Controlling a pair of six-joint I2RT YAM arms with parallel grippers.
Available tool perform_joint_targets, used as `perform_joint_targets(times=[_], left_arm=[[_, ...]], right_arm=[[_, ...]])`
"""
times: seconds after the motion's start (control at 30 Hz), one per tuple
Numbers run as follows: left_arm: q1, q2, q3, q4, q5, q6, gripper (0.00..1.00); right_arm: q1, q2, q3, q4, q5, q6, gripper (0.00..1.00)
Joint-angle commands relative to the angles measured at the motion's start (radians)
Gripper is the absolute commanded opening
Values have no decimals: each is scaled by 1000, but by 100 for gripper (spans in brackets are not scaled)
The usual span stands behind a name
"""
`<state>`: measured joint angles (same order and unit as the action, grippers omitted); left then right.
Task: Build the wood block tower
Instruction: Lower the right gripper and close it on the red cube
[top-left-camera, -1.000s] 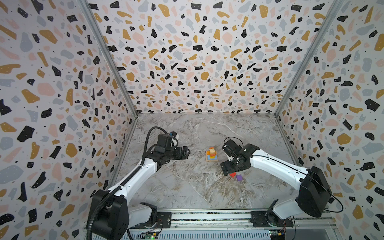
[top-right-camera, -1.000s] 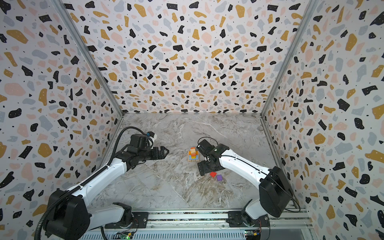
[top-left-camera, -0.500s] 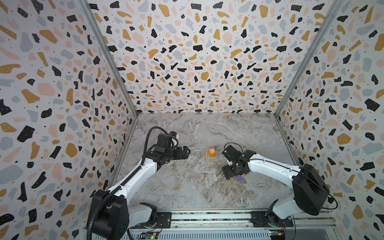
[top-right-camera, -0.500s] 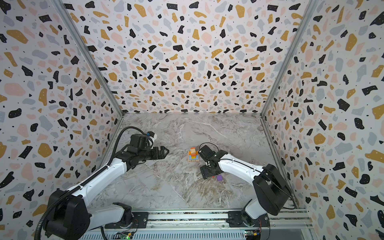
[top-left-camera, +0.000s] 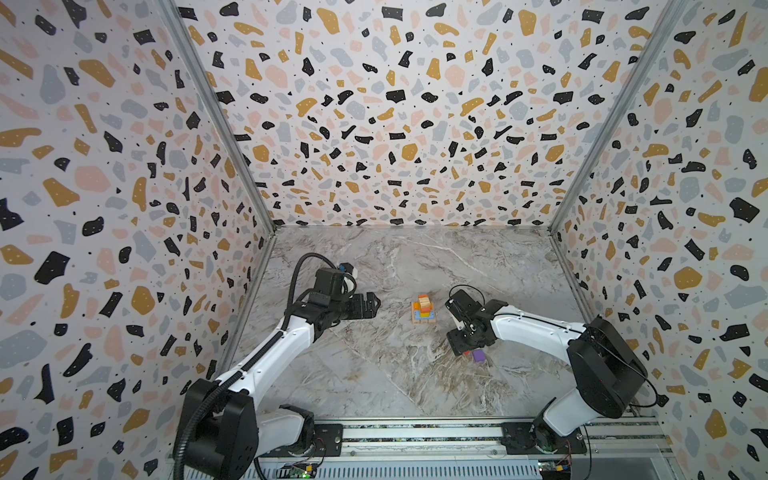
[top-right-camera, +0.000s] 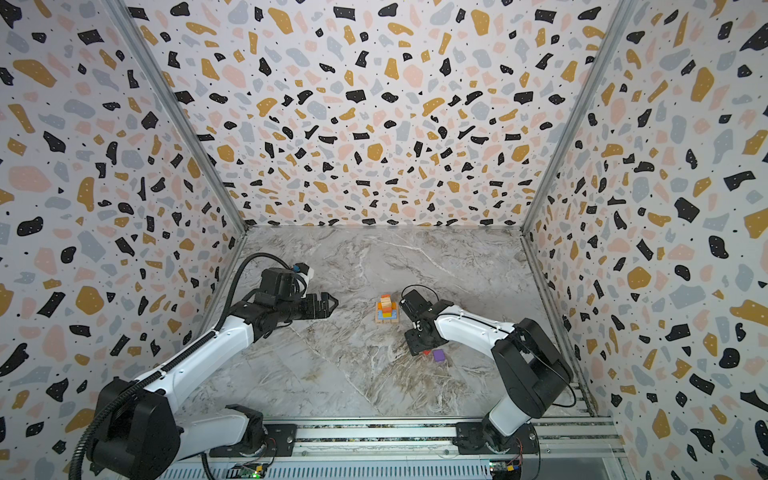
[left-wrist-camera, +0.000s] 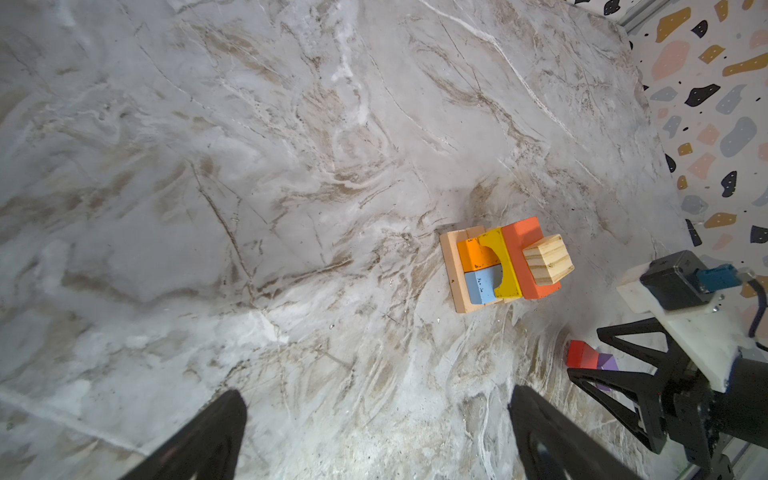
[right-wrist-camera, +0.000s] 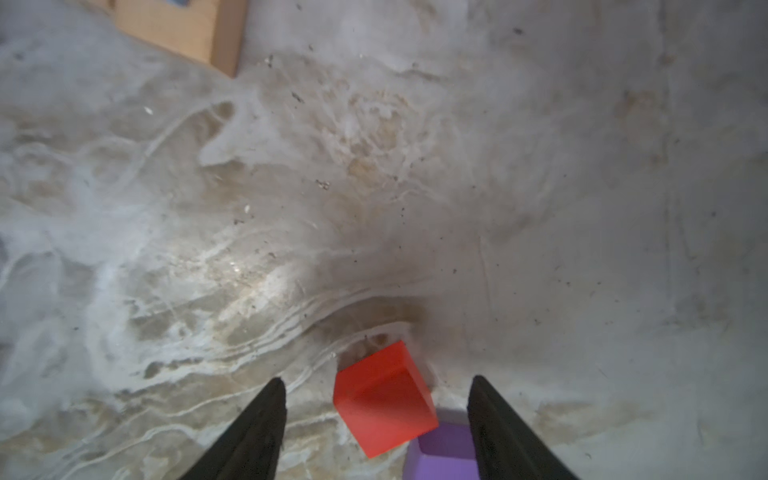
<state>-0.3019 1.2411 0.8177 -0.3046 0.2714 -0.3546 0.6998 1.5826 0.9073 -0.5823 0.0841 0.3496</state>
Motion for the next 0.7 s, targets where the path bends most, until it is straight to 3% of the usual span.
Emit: perform_joint_targets(times=[0.0,0.67], left_arm=[[1,6,-10,30,-5,6,100],[1,6,-9,28,-9,6,100]], right_arm=[[-5,-3,-6,11,-7,-4,69],[-6,7,-6,-6,-20,17,45]])
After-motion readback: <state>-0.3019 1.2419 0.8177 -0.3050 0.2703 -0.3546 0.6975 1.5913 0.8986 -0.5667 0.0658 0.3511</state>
